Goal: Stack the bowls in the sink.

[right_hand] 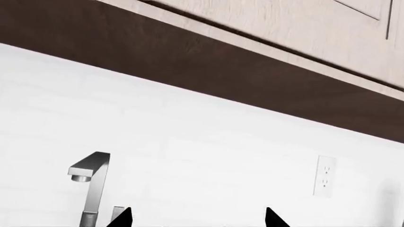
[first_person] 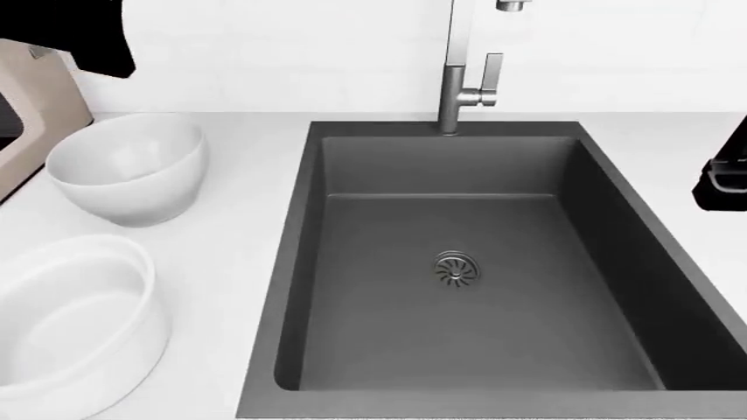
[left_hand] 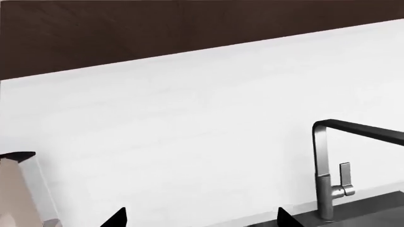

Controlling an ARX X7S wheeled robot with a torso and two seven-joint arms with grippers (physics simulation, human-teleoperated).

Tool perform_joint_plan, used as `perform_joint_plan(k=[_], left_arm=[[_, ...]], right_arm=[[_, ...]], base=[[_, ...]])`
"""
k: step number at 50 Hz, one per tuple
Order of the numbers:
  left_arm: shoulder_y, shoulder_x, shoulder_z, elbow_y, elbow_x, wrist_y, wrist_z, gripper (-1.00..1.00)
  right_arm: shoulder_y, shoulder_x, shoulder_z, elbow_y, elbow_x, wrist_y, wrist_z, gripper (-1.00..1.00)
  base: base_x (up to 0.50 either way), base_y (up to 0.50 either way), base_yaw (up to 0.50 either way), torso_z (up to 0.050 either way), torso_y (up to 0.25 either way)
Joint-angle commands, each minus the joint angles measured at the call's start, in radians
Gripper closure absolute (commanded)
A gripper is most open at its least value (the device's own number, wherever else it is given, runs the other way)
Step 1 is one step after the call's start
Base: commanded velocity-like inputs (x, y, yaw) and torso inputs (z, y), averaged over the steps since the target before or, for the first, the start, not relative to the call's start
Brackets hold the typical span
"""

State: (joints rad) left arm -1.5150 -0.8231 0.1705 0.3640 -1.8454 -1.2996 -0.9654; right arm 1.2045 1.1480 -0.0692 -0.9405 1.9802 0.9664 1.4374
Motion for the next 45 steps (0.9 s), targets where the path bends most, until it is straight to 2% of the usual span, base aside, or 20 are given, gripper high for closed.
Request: perform_joint_plan(k=[1, 10, 14, 24, 31, 39, 45], left_arm=[[-0.170, 0.100, 0.206, -0.238, -0.022, -0.079, -0.009, -1.00], [-0.226, 0.183, 0.283, -0.437, 0.034, -0.105, 0.082, -1.00], [-0.244, 0.217, 0.319, -0.515, 0.118, -0.105, 0.161, -1.00], [-0.378, 0.335, 0.455, -0.746, 0.302, -0.122, 0.383, -1.00], [-0.427, 0.385, 0.536, -0.889, 0.381, -0.130, 0.474, -1.00], [-0.467, 0.455, 0.618, -1.154, 0.443, -0.157, 0.540, -1.00], [-0.530, 0.539, 0.723, -1.407, 0.549, -0.124, 0.709, -1.00]], right_arm=[[0.004, 0.010, -0.006, -0.005, 0.015, -0.009, 0.006, -1.00], [0.073, 0.020, -0.042, -0.019, 0.070, -0.018, 0.035, -1.00], [0.118, 0.017, -0.069, -0.024, 0.096, -0.019, 0.049, -1.00], [0.105, 0.062, -0.026, -0.036, 0.121, -0.047, 0.034, -1.00], [0.091, 0.072, -0.017, -0.044, 0.121, -0.054, 0.031, -1.00], [0.061, 0.089, 0.010, -0.053, 0.119, -0.063, 0.022, -1.00], [0.016, 0.105, 0.054, -0.059, 0.115, -0.072, 0.006, -1.00]], base=[[0.00, 0.00, 0.00, 0.000, 0.000], [0.00, 0.00, 0.00, 0.000, 0.000], [0.00, 0.00, 0.00, 0.000, 0.000], [0.00, 0.00, 0.00, 0.000, 0.000], [0.00, 0.00, 0.00, 0.000, 0.000], [0.00, 0.00, 0.00, 0.000, 0.000], [0.00, 0.00, 0.00, 0.000, 0.000]])
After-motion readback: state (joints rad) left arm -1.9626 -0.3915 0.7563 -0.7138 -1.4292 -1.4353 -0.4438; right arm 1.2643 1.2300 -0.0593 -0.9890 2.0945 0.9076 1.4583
